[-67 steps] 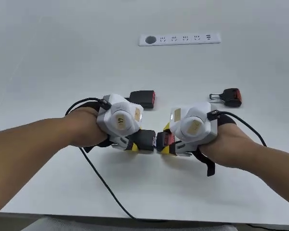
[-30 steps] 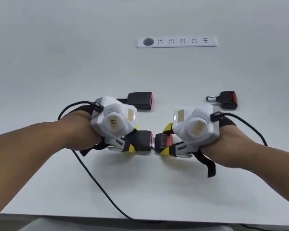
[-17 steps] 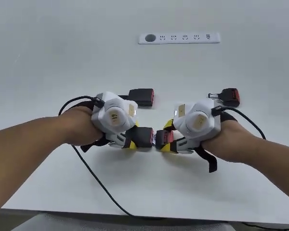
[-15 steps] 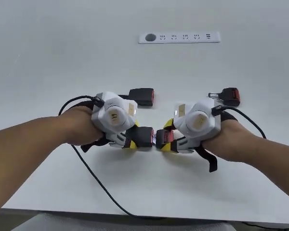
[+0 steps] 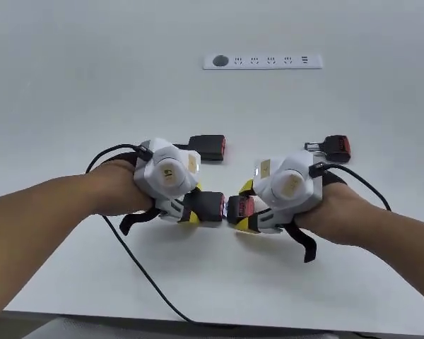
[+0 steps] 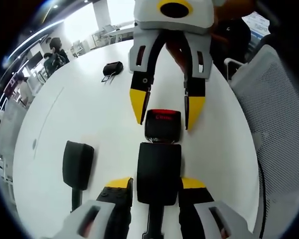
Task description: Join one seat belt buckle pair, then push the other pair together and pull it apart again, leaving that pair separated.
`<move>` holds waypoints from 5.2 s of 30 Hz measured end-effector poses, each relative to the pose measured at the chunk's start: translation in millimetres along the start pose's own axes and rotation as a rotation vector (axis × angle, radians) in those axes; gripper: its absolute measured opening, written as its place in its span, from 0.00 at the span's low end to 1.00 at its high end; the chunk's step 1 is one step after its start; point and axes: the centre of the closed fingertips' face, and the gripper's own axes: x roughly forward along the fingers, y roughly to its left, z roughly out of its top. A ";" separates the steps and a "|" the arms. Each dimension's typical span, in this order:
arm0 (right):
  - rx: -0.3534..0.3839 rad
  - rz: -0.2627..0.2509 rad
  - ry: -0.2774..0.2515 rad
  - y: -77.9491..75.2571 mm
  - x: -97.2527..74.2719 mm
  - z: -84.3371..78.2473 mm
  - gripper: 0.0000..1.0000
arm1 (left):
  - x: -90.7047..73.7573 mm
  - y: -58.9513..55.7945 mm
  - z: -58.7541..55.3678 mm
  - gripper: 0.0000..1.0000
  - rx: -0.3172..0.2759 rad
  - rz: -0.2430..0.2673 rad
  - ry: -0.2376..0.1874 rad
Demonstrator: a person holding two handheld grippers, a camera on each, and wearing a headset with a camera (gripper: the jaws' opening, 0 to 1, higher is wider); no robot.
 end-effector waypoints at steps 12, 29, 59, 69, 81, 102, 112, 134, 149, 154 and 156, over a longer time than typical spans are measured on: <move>-0.024 -0.036 -0.010 -8.9 -26.7 9.7 0.40 | -28.0 17.2 29.2 0.41 -0.031 0.077 -0.091; -0.034 -0.113 0.004 -38.7 -66.0 0.1 0.40 | -64.3 62.8 37.0 0.43 0.026 0.177 -0.094; 0.138 -0.253 0.109 -126.4 -108.6 -99.4 0.37 | -25.8 110.1 5.5 0.52 0.036 0.139 -0.015; 0.139 -0.256 0.135 -140.1 -112.6 -130.5 0.40 | -14.3 120.8 -3.9 0.52 0.046 0.118 0.003; 0.041 -0.166 0.210 -157.1 -104.3 -146.9 0.35 | 2.6 129.9 -5.8 0.44 0.081 0.082 0.050; 0.003 -0.091 0.247 -157.0 -100.9 -151.4 0.33 | 3.3 123.7 -2.4 0.32 0.112 0.030 0.048; -0.014 -0.081 0.225 -147.0 -82.8 -127.0 0.33 | 4.8 124.0 -3.2 0.32 0.128 0.028 0.068; -0.016 -0.128 0.110 -129.5 -13.1 -39.5 0.33 | 7.3 126.3 -5.6 0.32 0.119 0.033 0.084; -0.037 -0.147 0.087 -128.7 1.2 -20.5 0.32 | 11.0 128.4 -9.1 0.32 0.126 0.029 0.102; -0.053 -0.144 0.084 -127.3 3.9 -17.3 0.32 | 11.7 129.1 -9.7 0.32 0.133 0.021 0.116; -0.045 -0.133 0.077 -126.5 5.6 -15.9 0.32 | 11.4 128.1 -8.9 0.32 0.140 0.019 0.114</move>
